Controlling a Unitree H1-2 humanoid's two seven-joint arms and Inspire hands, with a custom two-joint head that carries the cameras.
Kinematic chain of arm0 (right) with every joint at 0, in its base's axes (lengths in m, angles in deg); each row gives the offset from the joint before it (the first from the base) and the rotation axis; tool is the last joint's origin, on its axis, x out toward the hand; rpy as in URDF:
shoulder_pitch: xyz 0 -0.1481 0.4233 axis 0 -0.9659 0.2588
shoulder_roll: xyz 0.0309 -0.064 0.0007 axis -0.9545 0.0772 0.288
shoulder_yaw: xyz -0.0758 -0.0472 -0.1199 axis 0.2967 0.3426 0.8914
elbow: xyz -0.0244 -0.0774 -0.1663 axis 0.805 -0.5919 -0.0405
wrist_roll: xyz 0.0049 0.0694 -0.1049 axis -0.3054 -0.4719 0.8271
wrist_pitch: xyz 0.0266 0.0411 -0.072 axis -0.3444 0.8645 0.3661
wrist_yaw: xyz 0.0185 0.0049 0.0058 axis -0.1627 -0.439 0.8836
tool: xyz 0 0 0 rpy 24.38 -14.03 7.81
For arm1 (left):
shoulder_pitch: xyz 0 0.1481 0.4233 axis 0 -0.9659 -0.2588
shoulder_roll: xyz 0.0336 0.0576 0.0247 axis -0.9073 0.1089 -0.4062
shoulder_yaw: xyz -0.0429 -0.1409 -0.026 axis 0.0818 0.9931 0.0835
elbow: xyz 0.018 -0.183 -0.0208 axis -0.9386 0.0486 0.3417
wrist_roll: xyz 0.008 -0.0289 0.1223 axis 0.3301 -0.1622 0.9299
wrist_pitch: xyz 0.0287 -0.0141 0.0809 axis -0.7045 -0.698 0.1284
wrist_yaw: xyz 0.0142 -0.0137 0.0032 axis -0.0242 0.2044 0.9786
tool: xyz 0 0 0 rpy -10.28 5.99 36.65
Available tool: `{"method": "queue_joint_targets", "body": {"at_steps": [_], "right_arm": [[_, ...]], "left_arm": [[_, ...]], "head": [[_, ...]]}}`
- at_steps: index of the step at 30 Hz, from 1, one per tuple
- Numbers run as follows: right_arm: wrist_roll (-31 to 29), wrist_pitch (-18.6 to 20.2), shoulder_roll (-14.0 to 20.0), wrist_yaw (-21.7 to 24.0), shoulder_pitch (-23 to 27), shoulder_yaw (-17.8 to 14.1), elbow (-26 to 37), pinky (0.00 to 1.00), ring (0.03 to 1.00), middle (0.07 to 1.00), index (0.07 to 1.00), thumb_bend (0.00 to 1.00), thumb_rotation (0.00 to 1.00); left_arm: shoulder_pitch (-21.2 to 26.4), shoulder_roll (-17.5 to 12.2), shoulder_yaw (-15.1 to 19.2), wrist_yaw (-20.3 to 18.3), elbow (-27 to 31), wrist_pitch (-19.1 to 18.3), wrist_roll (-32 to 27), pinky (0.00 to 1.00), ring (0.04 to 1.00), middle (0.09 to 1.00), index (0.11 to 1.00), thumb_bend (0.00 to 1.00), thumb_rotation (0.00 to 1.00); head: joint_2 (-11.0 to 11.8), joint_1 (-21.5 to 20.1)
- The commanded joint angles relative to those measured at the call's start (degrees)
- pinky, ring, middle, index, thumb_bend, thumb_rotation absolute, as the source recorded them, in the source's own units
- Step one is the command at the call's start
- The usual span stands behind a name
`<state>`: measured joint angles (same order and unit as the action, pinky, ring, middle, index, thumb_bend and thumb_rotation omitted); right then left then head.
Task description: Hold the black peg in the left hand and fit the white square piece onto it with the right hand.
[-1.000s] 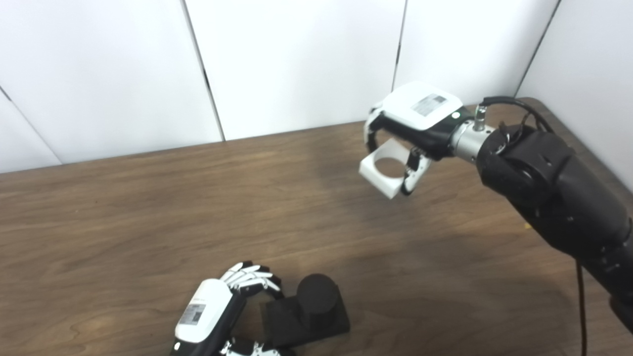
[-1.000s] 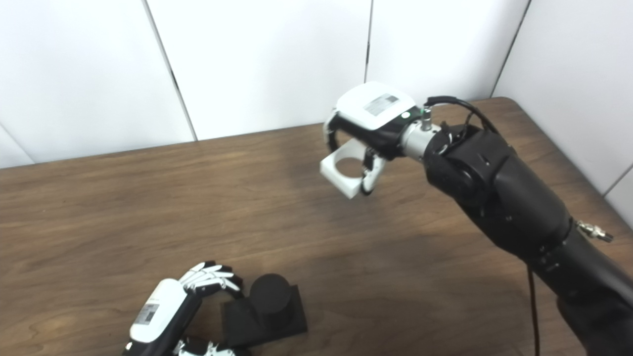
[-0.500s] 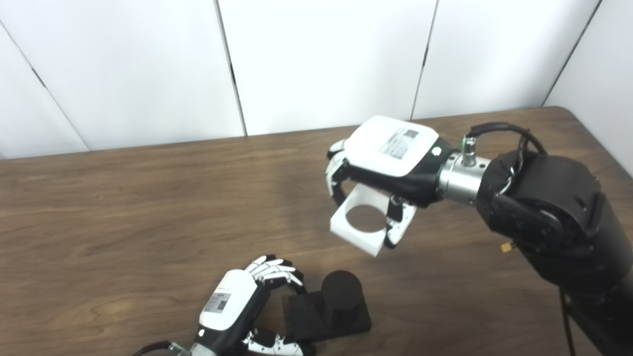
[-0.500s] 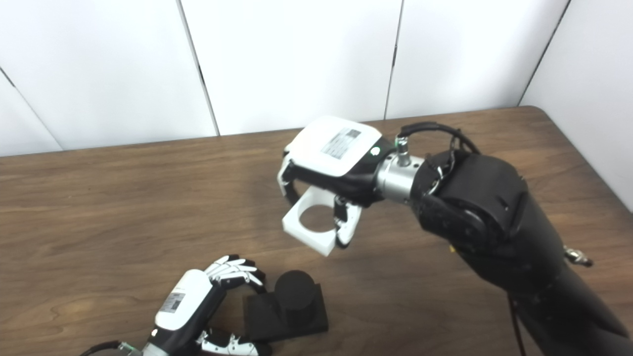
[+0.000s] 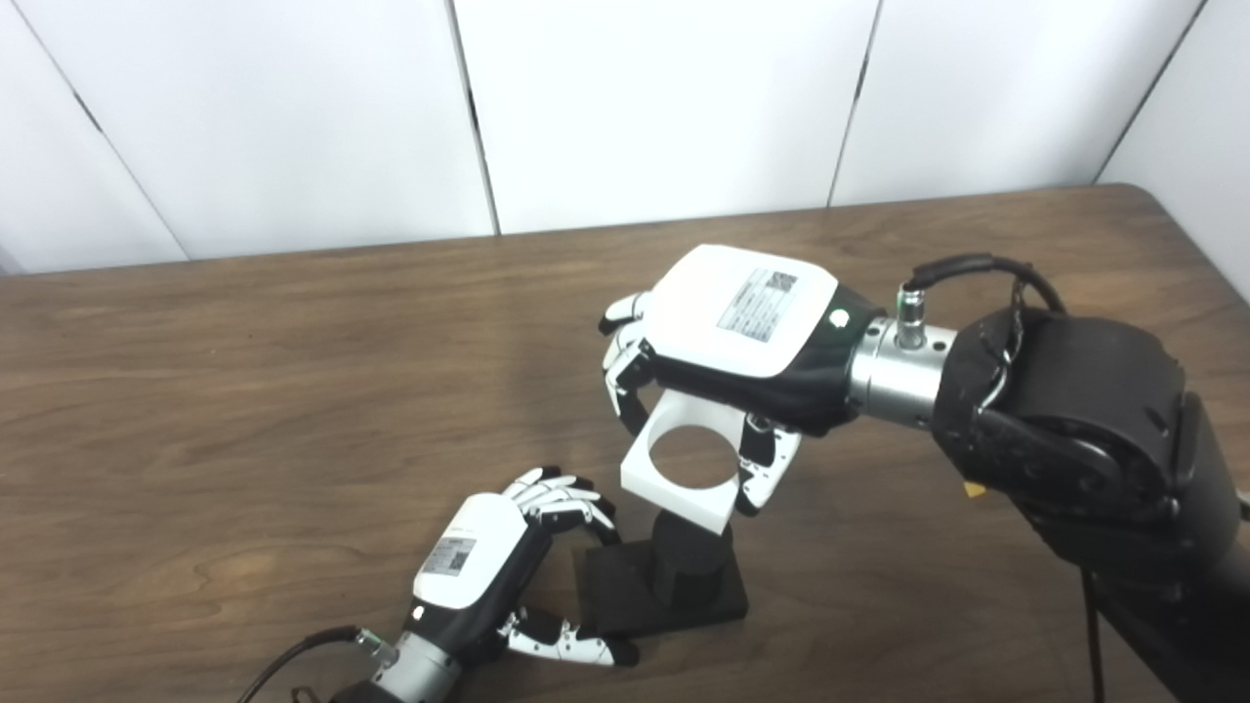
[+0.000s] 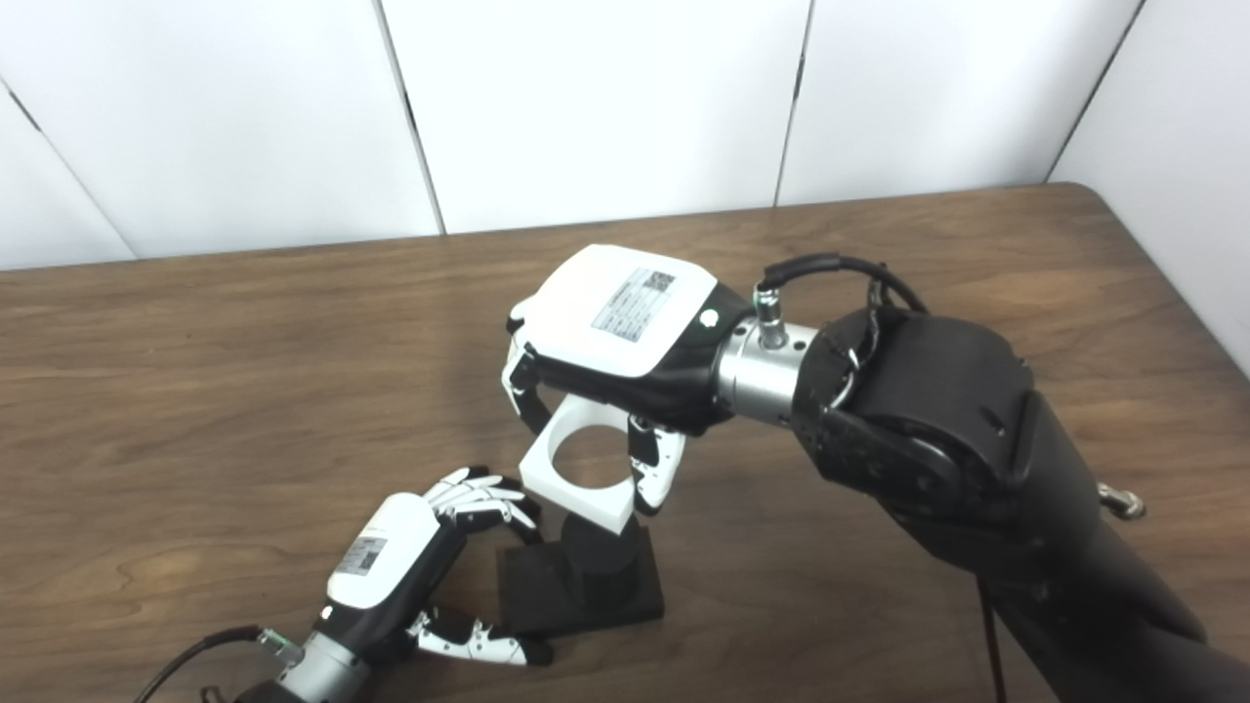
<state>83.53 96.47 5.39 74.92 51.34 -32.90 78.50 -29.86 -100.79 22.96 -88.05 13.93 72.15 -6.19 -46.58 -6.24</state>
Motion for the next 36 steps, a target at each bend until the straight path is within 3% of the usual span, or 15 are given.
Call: {"method": "queue_joint_targets", "body": {"at_steps": [1,10,36], "right_arm": [[0.21,2.88,0.52,5.01,1.82,0.03,1.07,0.77,0.864,0.74,0.483,0.52,0.13],[-1.18,3.31,0.75,4.16,-1.1,0.05,1.12,0.8,0.869,0.744,0.482,0.52,0.13],[-0.31,-0.57,0.46,-0.46,-5.56,-0.42,-1.74,0.83,0.89,0.773,0.482,0.52,0.13]], "left_arm": [[0.54,-0.28,-0.57,-1.82,0.79,-0.29,0.07,0.92,0.827,0.745,0.483,0.52,0.05],[0.72,-0.57,-0.32,-1.69,0.51,0.41,-0.38,0.92,0.826,0.745,0.483,0.52,0.05],[0.45,-0.33,0.05,-2.81,2.0,-0.09,-0.57,0.91,0.825,0.742,0.483,0.52,0.05]], "head": [[-0.26,-0.23],[-0.66,-0.43],[-1.4,-0.49]]}}
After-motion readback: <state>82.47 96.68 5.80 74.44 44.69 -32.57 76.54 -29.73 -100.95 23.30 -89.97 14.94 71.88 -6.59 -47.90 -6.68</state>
